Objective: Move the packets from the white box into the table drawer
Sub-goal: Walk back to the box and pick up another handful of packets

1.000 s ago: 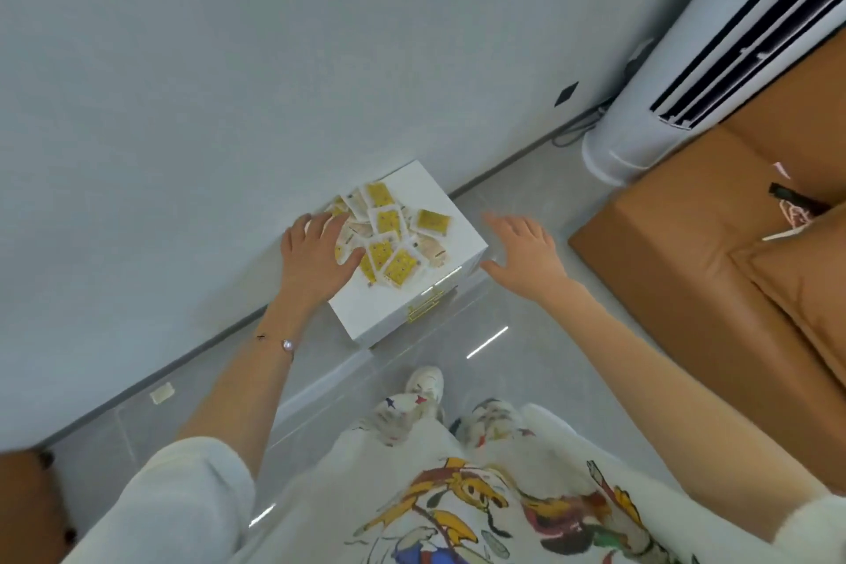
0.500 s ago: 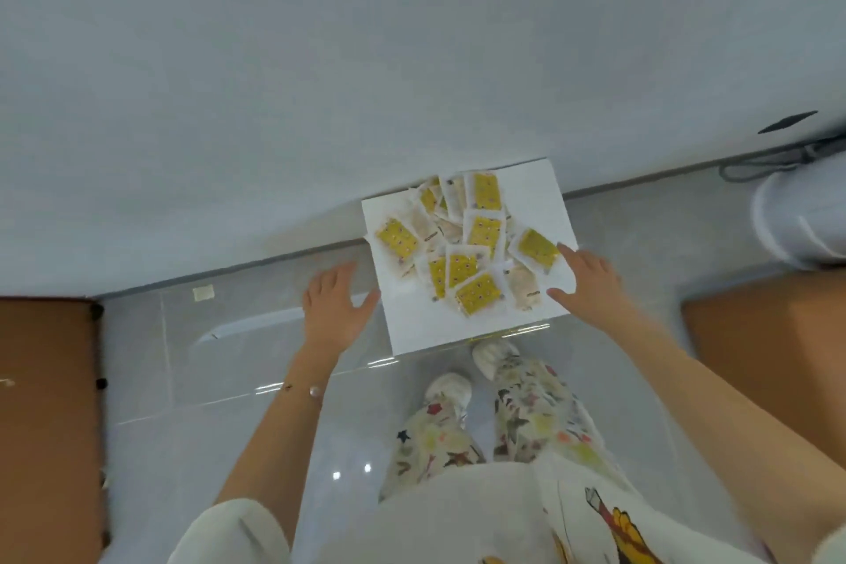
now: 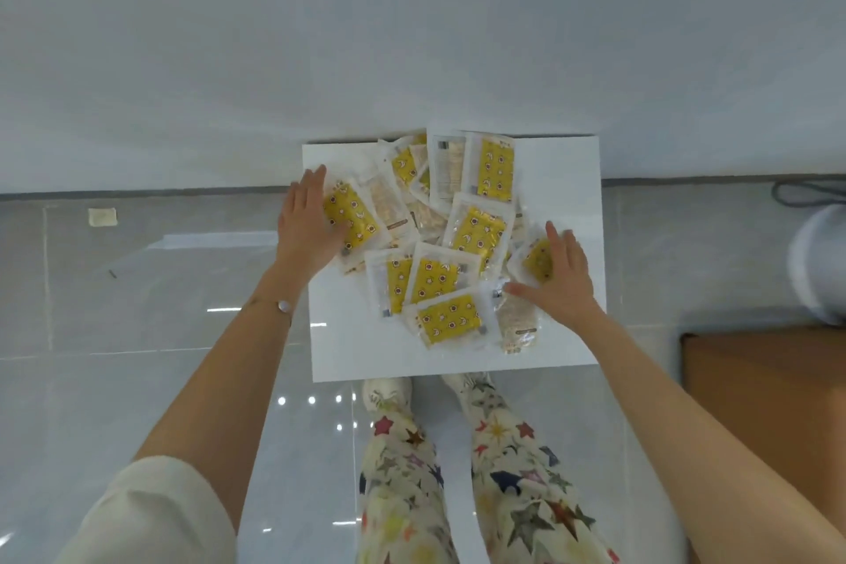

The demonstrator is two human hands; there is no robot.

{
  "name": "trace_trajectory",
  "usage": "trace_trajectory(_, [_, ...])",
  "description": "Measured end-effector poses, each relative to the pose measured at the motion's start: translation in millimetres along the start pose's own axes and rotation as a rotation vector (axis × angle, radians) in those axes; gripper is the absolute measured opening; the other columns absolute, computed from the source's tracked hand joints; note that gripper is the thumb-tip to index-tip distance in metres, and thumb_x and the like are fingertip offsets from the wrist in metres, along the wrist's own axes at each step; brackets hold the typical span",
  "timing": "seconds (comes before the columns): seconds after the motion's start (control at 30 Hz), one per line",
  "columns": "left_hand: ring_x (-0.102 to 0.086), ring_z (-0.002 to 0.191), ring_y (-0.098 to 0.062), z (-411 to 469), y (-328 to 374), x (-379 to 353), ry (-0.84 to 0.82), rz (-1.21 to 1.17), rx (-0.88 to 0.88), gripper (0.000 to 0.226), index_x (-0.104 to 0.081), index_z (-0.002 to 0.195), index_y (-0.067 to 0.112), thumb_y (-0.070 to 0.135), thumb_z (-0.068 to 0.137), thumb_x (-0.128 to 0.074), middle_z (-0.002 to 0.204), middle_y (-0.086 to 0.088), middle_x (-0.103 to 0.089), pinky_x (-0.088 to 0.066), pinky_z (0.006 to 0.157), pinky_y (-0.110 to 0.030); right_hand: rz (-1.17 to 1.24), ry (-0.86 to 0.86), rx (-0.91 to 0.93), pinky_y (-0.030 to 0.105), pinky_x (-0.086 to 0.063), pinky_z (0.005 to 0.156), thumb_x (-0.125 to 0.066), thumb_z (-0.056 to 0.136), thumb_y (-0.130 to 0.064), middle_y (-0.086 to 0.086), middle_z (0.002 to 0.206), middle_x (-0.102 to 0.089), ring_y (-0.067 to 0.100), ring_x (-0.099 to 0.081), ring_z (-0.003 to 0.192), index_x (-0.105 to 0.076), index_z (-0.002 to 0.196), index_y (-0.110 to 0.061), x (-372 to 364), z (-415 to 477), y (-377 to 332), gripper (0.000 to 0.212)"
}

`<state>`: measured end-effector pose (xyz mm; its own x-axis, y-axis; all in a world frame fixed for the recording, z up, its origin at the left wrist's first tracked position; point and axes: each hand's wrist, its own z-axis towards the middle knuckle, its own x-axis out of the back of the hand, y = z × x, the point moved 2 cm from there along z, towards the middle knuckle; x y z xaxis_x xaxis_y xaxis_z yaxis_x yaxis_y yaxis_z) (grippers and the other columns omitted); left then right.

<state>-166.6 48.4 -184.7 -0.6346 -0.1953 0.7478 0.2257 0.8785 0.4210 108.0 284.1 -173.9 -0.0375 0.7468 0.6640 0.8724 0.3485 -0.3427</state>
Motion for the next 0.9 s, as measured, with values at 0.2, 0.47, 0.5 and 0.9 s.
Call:
trace_trajectory(0.2, [-0.022,0.14,-0.032,0,6,-5,0.022,0.036,0.027,0.085,-0.018,0.153,0.016,0.024,0.085,-0.07,0.152,-0.007,-0.031,-0.022,0.113,-0.044,-0.042,0.124,0.026,0.056,-0.028,0.109,-0.079,0.068,-0.053,0.013,0.159,-0.014,0.034,-0.019,0.144,-0.013,0.154,-0.021,-24,-23,-5,0.113])
trace_trajectory(0.47, [-0.033,0.127,-0.034,-7,9,-19,-0.073,-0.038,0.168,0.08,-0.037,0.139,0.021,0.029,0.073,-0.081,0.131,-0.012,-0.045,-0.034,0.1,-0.047,0.63,0.175,-0.234,0.046,-0.046,0.101,-0.077,0.078,-0.011,0.011,0.143,-0.039,0.03,-0.049,0.125,-0.018,0.151,-0.021,-41,-33,-3,0.093])
trace_trajectory(0.5, [-0.034,0.126,-0.034,-8,11,-19,-0.07,-0.032,0.163,0.077,-0.038,0.137,0.02,0.029,0.073,-0.081,0.13,-0.013,-0.045,-0.035,0.099,-0.047,0.68,0.182,-0.23,0.048,-0.048,0.1,-0.075,0.079,-0.01,0.01,0.139,-0.046,0.029,-0.052,0.123,-0.026,0.148,-0.019,-40,-33,-6,0.086])
trace_trajectory(0.9, [-0.046,0.11,-0.026,-34,7,-14,0.163,-0.157,0.086,0.056,-0.046,0.116,0.011,0.024,0.073,-0.08,0.114,-0.007,-0.053,-0.039,0.091,-0.041,0.634,0.181,-0.223,0.045,-0.046,0.099,-0.086,0.067,-0.035,0.009,0.142,-0.044,0.025,-0.052,0.119,-0.014,0.149,-0.022,-32,5,-63,0.11])
